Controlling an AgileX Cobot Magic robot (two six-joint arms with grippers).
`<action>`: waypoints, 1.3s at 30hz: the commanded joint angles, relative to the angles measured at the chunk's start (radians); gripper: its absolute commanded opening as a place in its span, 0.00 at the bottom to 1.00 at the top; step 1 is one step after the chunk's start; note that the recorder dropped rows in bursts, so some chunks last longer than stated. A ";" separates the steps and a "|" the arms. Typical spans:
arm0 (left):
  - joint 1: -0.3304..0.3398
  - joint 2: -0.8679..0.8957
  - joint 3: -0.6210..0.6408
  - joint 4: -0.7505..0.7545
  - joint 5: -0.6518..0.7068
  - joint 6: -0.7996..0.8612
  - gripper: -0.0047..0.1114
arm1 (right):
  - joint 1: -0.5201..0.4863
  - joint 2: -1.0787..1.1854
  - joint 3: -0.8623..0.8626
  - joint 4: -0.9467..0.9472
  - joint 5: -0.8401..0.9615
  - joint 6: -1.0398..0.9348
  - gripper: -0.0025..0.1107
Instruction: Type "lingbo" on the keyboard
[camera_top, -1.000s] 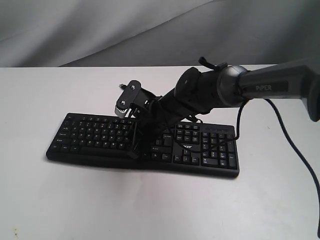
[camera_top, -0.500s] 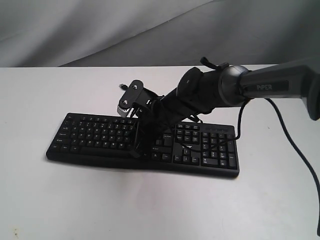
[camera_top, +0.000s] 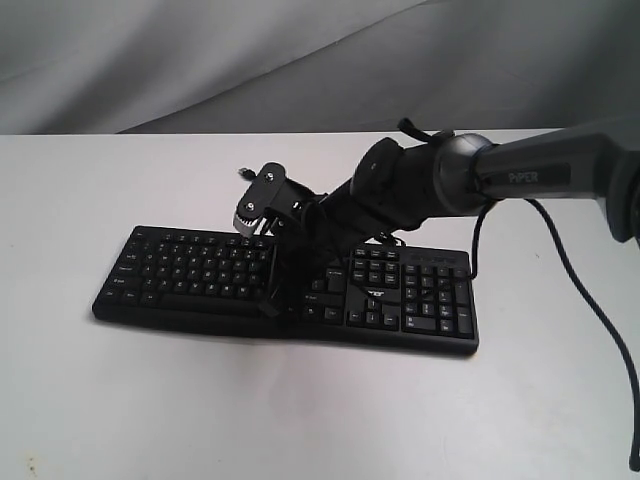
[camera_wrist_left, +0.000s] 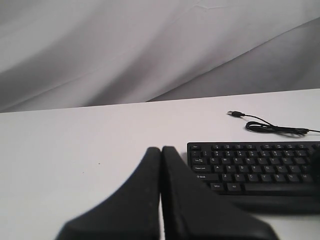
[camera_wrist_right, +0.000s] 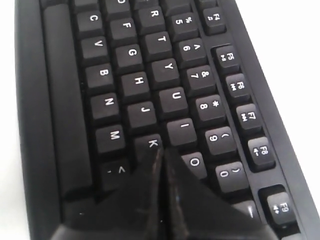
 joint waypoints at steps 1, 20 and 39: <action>-0.007 0.001 0.005 0.000 -0.002 -0.002 0.04 | -0.002 -0.047 -0.001 -0.005 -0.009 -0.023 0.02; -0.007 0.001 0.005 0.000 -0.002 -0.002 0.04 | 0.003 0.074 -0.159 0.013 0.029 -0.015 0.02; -0.007 0.001 0.005 0.000 -0.002 -0.002 0.04 | -0.009 0.081 -0.159 -0.009 0.075 -0.013 0.02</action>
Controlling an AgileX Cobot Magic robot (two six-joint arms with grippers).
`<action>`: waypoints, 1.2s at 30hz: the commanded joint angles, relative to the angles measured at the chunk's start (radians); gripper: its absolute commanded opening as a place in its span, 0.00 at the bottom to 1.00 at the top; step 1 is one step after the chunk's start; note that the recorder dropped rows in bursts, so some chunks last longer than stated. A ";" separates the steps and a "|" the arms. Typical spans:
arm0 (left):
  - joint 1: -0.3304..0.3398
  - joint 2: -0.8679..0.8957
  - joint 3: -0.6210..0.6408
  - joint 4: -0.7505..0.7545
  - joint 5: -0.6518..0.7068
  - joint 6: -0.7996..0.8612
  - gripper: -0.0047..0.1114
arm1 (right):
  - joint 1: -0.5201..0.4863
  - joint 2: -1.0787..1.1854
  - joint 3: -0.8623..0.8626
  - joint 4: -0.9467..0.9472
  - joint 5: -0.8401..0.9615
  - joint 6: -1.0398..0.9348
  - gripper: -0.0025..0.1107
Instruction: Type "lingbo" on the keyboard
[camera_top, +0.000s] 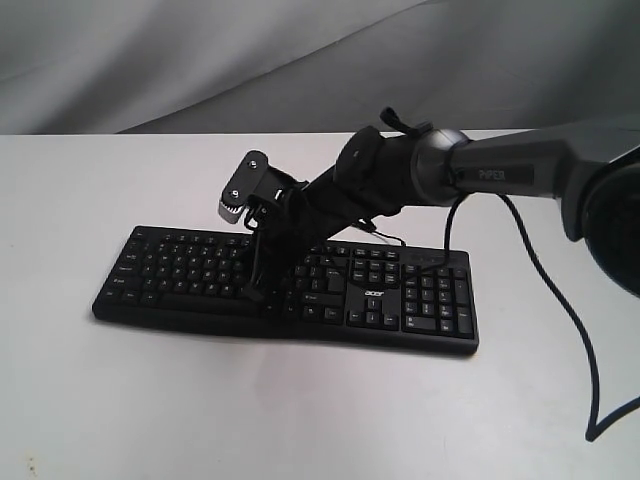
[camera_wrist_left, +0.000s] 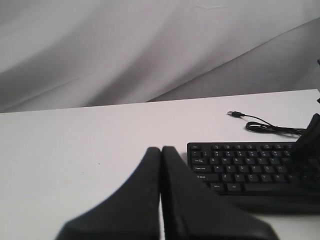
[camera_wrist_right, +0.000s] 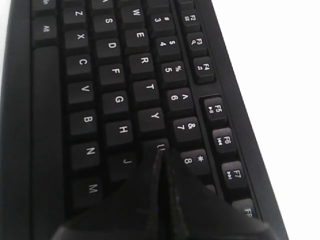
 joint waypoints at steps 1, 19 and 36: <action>-0.007 0.001 0.005 0.000 -0.002 -0.002 0.04 | -0.009 -0.002 -0.006 -0.007 0.018 0.004 0.02; -0.007 0.001 0.005 0.000 -0.002 -0.002 0.04 | -0.002 -0.024 -0.006 -0.015 0.071 0.006 0.02; -0.007 0.001 0.005 0.000 -0.002 -0.002 0.04 | 0.061 -0.024 -0.006 -0.003 0.054 -0.001 0.02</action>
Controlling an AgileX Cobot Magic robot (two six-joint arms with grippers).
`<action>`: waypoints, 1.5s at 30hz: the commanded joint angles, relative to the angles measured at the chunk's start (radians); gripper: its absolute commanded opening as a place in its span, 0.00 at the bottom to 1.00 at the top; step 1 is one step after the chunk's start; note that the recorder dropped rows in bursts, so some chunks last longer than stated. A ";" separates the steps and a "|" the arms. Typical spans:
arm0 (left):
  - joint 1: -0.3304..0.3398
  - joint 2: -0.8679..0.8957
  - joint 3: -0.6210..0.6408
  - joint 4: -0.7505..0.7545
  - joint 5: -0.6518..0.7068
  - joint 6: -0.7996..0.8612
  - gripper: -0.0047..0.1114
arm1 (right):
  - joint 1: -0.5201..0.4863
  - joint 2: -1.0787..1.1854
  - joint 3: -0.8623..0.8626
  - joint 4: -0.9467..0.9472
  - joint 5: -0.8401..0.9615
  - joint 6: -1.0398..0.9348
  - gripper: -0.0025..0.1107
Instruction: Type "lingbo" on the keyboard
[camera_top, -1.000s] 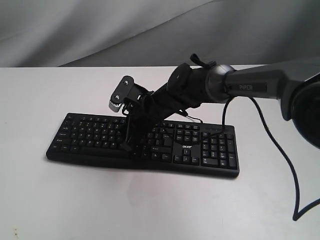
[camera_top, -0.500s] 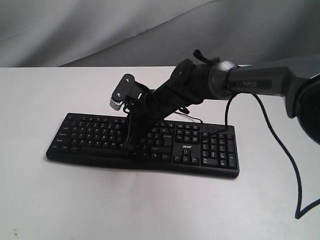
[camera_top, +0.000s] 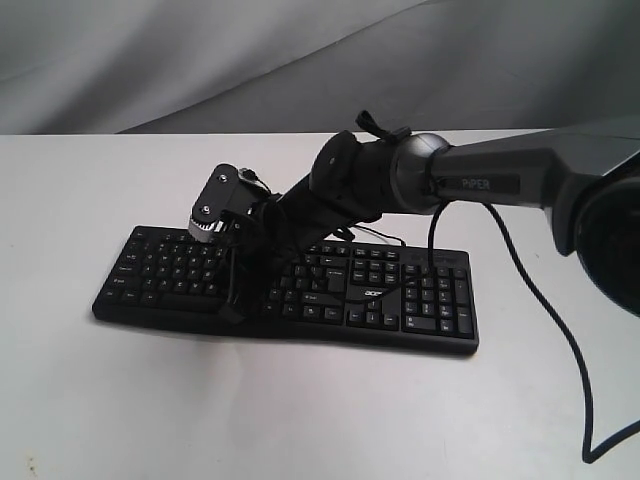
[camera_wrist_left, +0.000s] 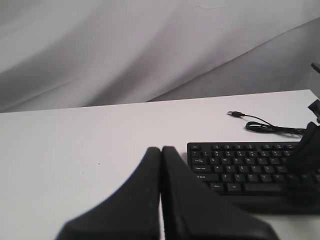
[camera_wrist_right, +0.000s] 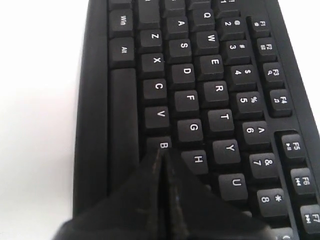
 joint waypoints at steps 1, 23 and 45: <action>-0.007 0.001 0.005 0.000 -0.002 -0.002 0.04 | 0.001 -0.012 -0.002 0.005 -0.009 -0.004 0.02; -0.007 0.001 0.005 0.000 -0.002 -0.002 0.04 | 0.001 0.021 -0.002 0.033 -0.025 -0.013 0.02; -0.007 0.001 0.005 0.000 -0.002 -0.002 0.04 | 0.001 0.033 -0.002 0.014 -0.018 -0.010 0.02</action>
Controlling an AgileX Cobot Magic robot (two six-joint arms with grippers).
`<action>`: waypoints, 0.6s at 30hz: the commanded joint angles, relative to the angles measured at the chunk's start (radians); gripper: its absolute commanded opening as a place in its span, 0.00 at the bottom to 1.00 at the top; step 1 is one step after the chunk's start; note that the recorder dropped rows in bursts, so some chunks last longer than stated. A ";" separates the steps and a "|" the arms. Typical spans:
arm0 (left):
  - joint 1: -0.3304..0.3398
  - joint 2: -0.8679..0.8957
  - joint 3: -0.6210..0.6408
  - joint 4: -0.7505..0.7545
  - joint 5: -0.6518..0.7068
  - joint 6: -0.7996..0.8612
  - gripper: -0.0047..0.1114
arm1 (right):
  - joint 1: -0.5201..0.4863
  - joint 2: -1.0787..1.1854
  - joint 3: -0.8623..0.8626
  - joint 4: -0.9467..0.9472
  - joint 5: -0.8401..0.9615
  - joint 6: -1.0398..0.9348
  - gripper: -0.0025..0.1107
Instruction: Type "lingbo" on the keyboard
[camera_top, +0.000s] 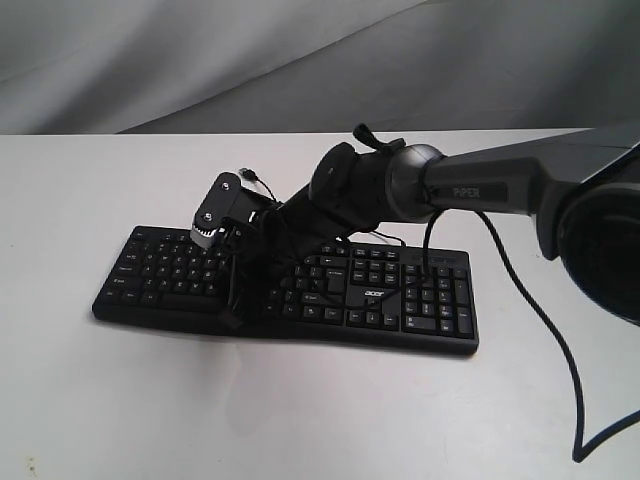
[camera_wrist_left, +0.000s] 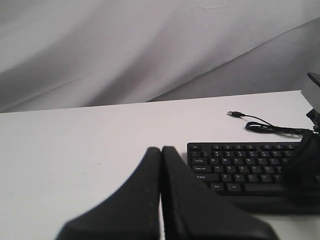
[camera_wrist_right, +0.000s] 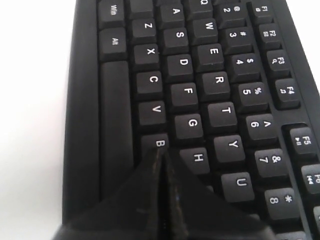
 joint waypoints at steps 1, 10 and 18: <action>-0.007 0.001 0.005 0.000 -0.002 -0.002 0.04 | 0.001 -0.006 -0.001 -0.017 0.002 0.006 0.02; -0.007 0.001 0.005 0.000 -0.002 -0.002 0.04 | 0.013 -0.012 -0.074 -0.019 -0.015 0.026 0.02; -0.007 0.001 0.005 0.000 -0.002 -0.002 0.04 | 0.018 0.032 -0.133 -0.017 -0.004 0.037 0.02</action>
